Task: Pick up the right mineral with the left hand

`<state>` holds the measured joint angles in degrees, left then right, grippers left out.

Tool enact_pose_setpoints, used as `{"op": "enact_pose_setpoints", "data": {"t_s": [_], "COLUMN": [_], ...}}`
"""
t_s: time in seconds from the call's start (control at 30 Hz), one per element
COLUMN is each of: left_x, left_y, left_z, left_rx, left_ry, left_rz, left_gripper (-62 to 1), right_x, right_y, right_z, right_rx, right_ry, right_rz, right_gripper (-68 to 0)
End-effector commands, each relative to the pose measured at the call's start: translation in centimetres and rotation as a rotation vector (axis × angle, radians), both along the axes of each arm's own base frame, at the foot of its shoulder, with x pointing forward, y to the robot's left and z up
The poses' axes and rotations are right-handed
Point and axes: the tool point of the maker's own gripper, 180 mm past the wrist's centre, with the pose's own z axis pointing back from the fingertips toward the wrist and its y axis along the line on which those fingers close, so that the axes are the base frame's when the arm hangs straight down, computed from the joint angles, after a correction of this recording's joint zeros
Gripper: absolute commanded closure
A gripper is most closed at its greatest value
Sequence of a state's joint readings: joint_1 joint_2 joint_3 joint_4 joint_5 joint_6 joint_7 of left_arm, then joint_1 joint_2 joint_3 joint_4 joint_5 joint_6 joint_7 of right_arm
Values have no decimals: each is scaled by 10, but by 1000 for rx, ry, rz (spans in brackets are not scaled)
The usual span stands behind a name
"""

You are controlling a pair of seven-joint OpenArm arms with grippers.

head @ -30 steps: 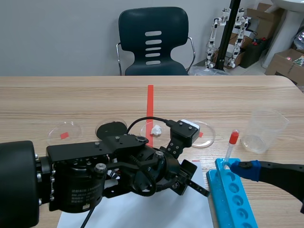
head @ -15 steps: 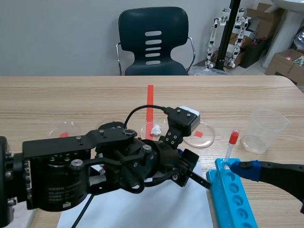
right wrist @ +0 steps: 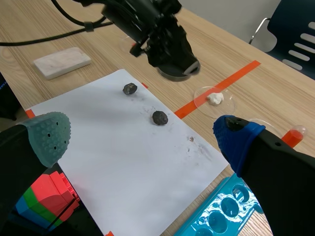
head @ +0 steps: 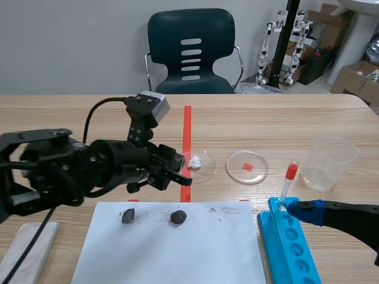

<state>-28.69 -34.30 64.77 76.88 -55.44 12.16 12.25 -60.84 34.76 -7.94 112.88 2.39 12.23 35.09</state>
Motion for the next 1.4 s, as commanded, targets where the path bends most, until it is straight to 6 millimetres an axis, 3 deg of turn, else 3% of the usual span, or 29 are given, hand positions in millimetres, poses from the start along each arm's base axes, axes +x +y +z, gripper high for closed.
{"op": "enact_pose_setpoints", "data": {"t_s": [0.0, 0.23, 0.4, 0.77, 0.97, 1.37], "left_x": [-2, -16, -44, -106, -114, -128], "left_y": [1, 59, 76, 59, 65, 69], "left_z": [19, 48, 66, 109, 121, 112], "left_rx": [-51, -50, -52, -101, -136, -23], "left_ry": [-45, -131, -188, -267, -282, -378], "left_rz": [-13, 64, 33, -16, 79, 167], "left_gripper": [-113, -113, -113, -113, -113, -113], "right_x": [5, 5, 5, 5, 5, 5], "right_y": [1, 1, 1, 1, 1, 1], "right_z": [11, 11, 11, 11, 11, 11], "right_rx": [23, 23, 23, 23, 23, 23], "right_ry": [-34, -34, -34, -34, -34, -34], "right_rz": [-9, -9, -9, -9, -9, -9], "right_gripper": [-606, -606, -606, -606, -606, -606]}}
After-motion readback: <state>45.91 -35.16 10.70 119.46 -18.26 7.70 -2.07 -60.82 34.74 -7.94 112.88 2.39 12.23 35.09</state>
